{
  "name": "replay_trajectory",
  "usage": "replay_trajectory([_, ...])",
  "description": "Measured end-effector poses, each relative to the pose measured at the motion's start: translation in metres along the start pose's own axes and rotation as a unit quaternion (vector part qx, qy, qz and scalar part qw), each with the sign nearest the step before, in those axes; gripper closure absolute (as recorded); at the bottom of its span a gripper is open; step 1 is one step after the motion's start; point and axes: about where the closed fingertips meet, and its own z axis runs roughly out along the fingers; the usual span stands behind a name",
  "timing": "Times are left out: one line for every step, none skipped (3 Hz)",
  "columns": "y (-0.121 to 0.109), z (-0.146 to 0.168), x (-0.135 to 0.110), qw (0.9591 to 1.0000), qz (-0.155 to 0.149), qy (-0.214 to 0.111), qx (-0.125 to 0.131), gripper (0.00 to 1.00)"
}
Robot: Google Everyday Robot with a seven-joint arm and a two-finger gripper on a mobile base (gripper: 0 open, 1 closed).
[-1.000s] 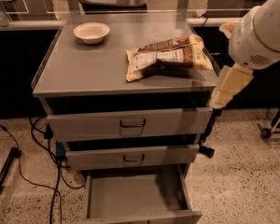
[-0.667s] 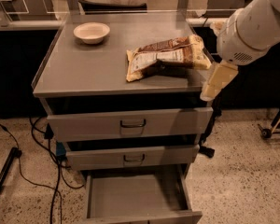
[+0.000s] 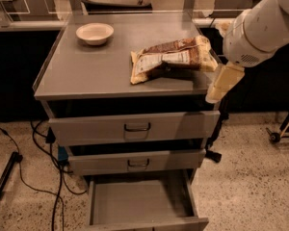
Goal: Place brown chip bag into bottom drawer
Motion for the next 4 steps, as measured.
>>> replay_trajectory([-0.010, 0.026, -0.013, 0.9997, -0.015, -0.020, -0.001, 0.00])
replay_trajectory([-0.026, 0.051, -0.025, 0.9992, -0.026, -0.030, 0.001, 0.00])
replay_trajectory([-0.044, 0.074, -0.035, 0.9988, -0.033, -0.036, 0.002, 0.00])
replay_trajectory([-0.060, 0.097, -0.041, 0.9986, -0.039, -0.037, 0.002, 0.00])
